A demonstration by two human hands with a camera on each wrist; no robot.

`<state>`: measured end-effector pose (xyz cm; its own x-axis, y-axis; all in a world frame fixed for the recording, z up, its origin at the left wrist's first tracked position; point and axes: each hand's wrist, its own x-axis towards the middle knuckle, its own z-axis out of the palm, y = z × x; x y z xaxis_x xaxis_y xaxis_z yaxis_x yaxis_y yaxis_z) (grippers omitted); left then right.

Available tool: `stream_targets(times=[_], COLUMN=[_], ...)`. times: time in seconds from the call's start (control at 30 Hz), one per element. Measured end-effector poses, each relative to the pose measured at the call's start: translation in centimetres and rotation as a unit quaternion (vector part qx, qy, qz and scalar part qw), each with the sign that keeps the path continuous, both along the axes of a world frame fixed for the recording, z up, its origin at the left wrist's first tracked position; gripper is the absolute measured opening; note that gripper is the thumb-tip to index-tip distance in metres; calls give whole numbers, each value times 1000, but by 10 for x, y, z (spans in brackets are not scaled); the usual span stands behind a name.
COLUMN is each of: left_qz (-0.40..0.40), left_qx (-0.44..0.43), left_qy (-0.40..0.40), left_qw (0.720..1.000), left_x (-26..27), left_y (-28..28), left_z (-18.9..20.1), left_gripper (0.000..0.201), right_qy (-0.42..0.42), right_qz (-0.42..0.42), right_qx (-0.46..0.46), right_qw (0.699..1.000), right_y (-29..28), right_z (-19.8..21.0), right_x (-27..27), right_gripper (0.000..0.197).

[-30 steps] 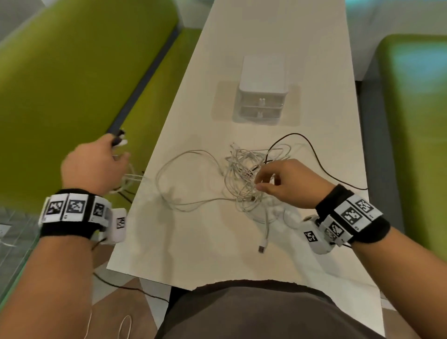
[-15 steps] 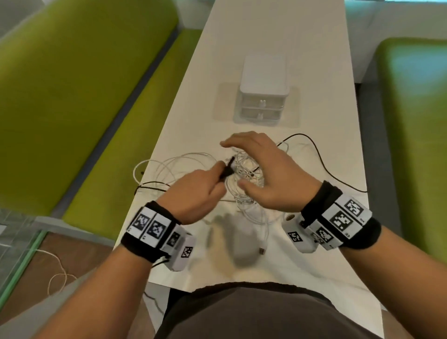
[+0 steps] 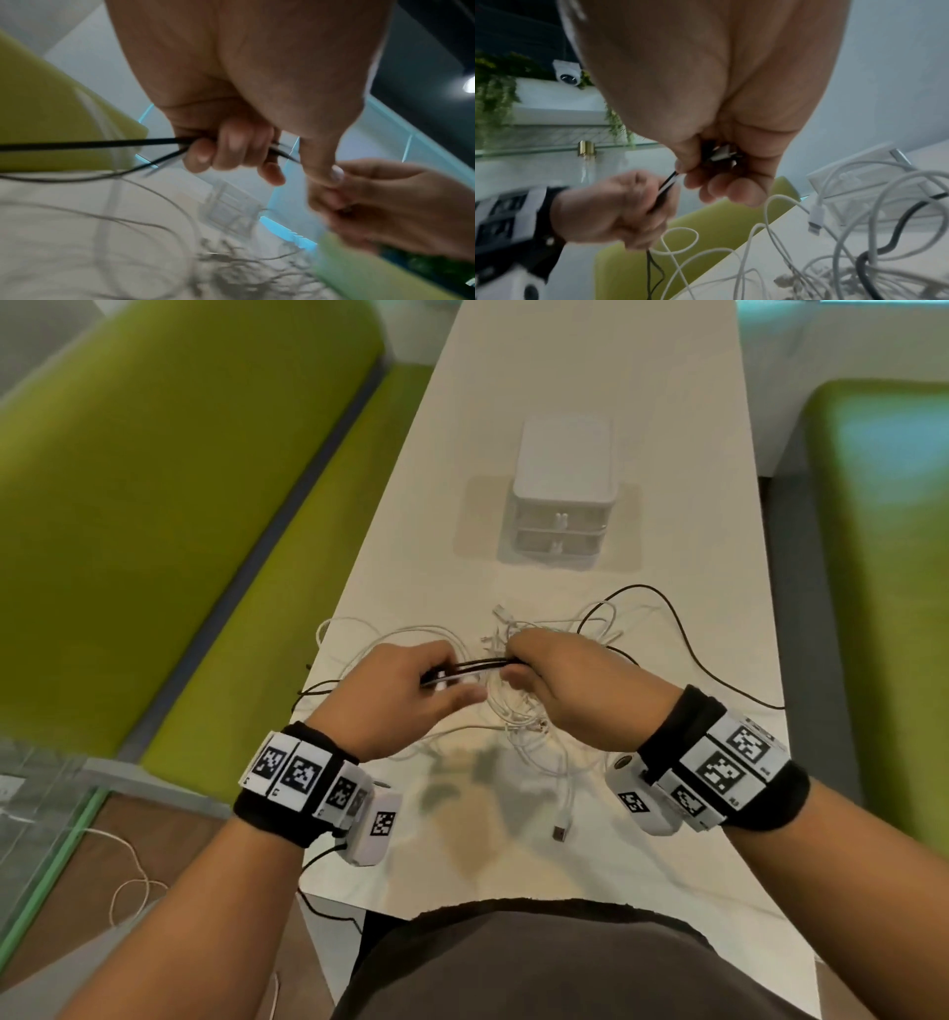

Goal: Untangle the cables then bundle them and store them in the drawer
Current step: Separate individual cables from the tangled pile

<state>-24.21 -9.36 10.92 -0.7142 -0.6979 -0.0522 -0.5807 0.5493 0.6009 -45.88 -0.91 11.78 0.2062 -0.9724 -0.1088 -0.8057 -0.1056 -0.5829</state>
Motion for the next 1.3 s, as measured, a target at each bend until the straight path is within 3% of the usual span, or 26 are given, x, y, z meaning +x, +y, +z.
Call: stream_targets(times=[0.13, 0.27, 0.37, 0.47, 0.5, 0.57, 0.63, 0.73, 0.8, 0.83, 0.9, 0.93, 1.0, 1.07, 1.17, 1.2, 1.3], left_qz=[70, 134, 239, 343, 371, 392, 353, 234, 130, 70, -30, -57, -60, -11, 54, 74, 139], left_qx=[-41, -104, -104, -110, -85, 5, 51, -17, -67, -70, -10, 41, 133, 178, 144, 123, 73], left_qy=[-221, -482, -536, -506, -485, -446, -403, -293, -134, -59, 31, 36, 4, -15, -78, -90, -103], left_qw=[972, 860, 803, 784, 788, 805, 843, 927, 980, 993, 999, 997, 989, 984, 985, 986, 982], left_x=[42, 99, 144, 180, 185, 188, 175, 131, 90, 67, 28, 12, -8, -11, 0, 6, 20], left_y=[-32, -76, -99, -112, -113, -111, -103, -81, -53, -34, -4, 6, 12, 5, -13, -18, -27], left_z=[-5, -15, -26, -37, -40, -45, -40, -14, 8, 20, 31, 31, 25, 23, 25, 23, 16], left_gripper=[49, 46, 54, 55, 63, 106, 122, 92, 67, 61, 64, 67, 57, 40, 24, 18, 29], right_qy=[-17, -12, 7, -5, -5, 2, 9, 30, 36, 32, 29, 35, 41, 0, -107, -106, -63], right_qz=[-36, -60, -58, -68, -77, -86, -76, -28, 10, 27, 59, 77, 101, 68, -59, -85, -107], right_qx=[3, -3, -36, -39, -30, -11, -4, 0, -16, -29, -68, -89, -124, -101, -26, -22, 9], right_qw=[999, 998, 998, 997, 997, 996, 997, 999, 999, 999, 996, 992, 986, 993, 992, 991, 992], right_y=[2, 7, 12, 11, 10, 7, 6, 6, 5, 4, -1, -4, -12, -19, -35, -43, -67], right_z=[10, 15, 16, 14, 12, 7, 1, -8, -13, -14, -12, -10, -2, 5, 4, -2, -18], right_x=[-22, -41, -43, -43, -44, -48, -46, -31, -14, -3, 16, 22, 28, 27, 21, 20, 29], right_gripper=[21, 29, 41, 42, 40, 35, 31, 28, 24, 22, 19, 19, 21, 26, 32, 26, 13])
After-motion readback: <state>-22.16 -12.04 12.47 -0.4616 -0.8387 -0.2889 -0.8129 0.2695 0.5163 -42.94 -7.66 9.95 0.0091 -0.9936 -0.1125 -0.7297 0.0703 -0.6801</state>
